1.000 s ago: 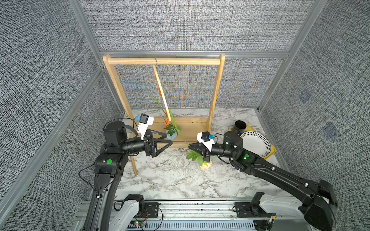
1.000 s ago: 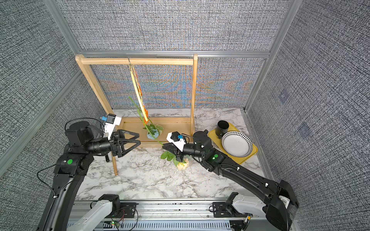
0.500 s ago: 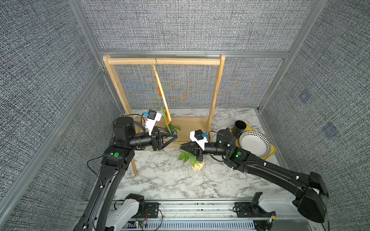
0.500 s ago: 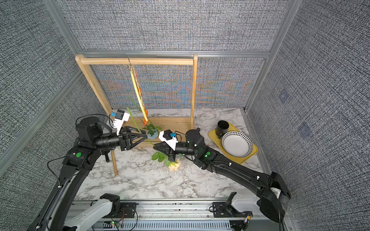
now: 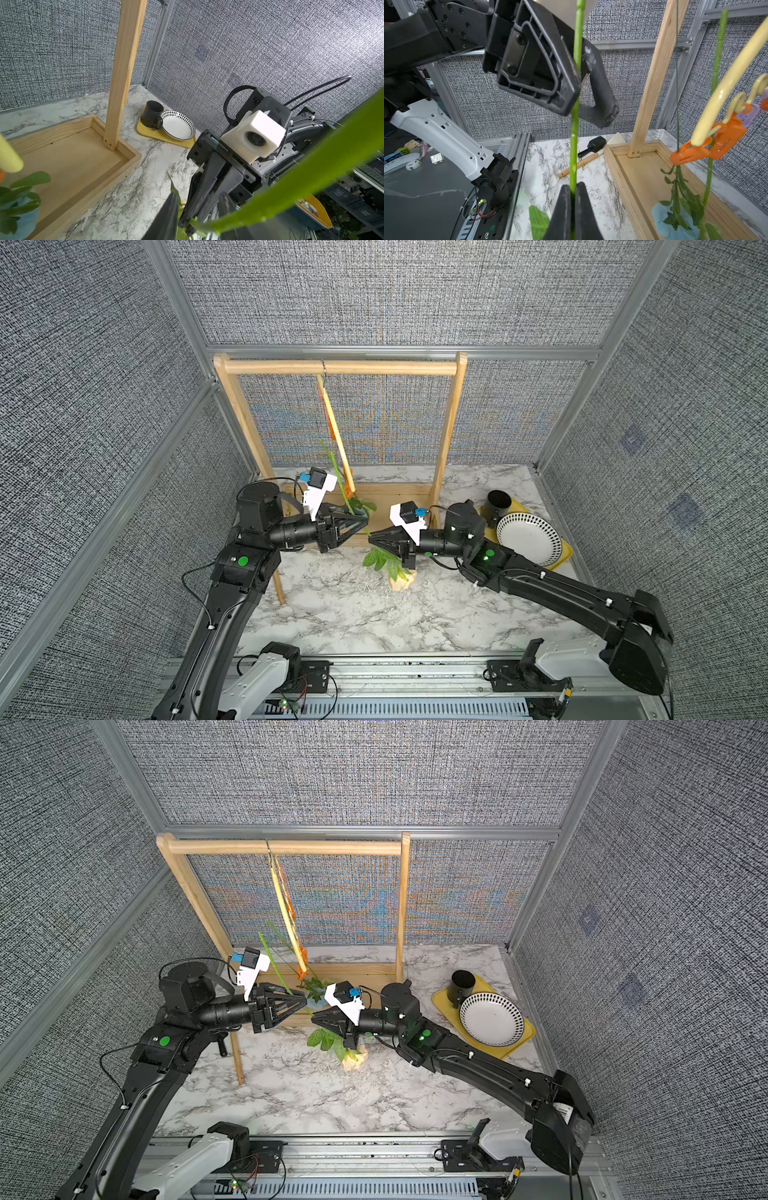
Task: Dry the flowers on a clothes hanger
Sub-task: Pick up the flower at the center of the board.
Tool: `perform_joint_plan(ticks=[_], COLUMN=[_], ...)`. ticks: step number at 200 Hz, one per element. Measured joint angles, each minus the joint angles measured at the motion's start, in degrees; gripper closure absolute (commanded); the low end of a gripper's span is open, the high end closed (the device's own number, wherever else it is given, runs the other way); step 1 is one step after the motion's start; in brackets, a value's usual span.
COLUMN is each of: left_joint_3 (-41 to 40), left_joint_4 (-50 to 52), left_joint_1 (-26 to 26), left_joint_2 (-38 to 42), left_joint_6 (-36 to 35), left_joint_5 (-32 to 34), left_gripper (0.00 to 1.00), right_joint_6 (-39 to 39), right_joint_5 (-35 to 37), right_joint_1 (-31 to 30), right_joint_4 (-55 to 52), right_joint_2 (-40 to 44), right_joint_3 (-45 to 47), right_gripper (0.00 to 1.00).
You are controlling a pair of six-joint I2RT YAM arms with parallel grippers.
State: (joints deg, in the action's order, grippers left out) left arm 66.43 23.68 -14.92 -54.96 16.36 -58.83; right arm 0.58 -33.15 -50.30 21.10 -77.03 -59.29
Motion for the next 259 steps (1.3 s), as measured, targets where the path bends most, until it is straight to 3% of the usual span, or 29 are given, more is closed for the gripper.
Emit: perform_joint_plan(ticks=[100, 115, 136, 145, 175, 208, 259], left_joint_3=[0.0, 0.0, 0.0, 0.0, 0.2, 3.6, 12.0], left_joint_4=[0.1, 0.2, 0.3, 0.4, 1.2, 6.5, 22.9], left_joint_1=[-0.1, -0.1, -0.1, -0.1, -0.1, -0.1, 0.0], left_joint_2=[0.0, 0.0, 0.2, 0.3, 1.2, 2.5, 5.6], left_joint_6=[-1.3, -1.4, -1.5, -2.3, -2.4, -6.4, -17.8], left_joint_5=[0.3, 0.3, 0.3, 0.6, 1.2, 4.0, 15.4], left_gripper=[0.64, 0.73, 0.96, 0.98, 0.98, 0.98, 0.98], right_joint_6=[-0.4, -0.4, -0.4, -0.4, -0.3, 2.4, 11.3], right_joint_5=[0.0, 0.0, 0.4, 0.3, 0.3, -0.3, -4.8], right_joint_1=[0.0, 0.0, 0.1, 0.1, 0.1, 0.7, 6.5], right_joint_4=[0.1, 0.1, -0.1, -0.2, -0.2, -2.6, -11.9], right_joint_2=[0.1, 0.1, 0.1, 0.1, 0.2, 1.5, 3.6], right_joint_3=[-1.0, -1.0, -1.1, -1.1, -1.1, -1.5, -5.8], right_gripper=[0.98, 0.98, 0.97, 0.93, 0.61, 0.54, 0.53])
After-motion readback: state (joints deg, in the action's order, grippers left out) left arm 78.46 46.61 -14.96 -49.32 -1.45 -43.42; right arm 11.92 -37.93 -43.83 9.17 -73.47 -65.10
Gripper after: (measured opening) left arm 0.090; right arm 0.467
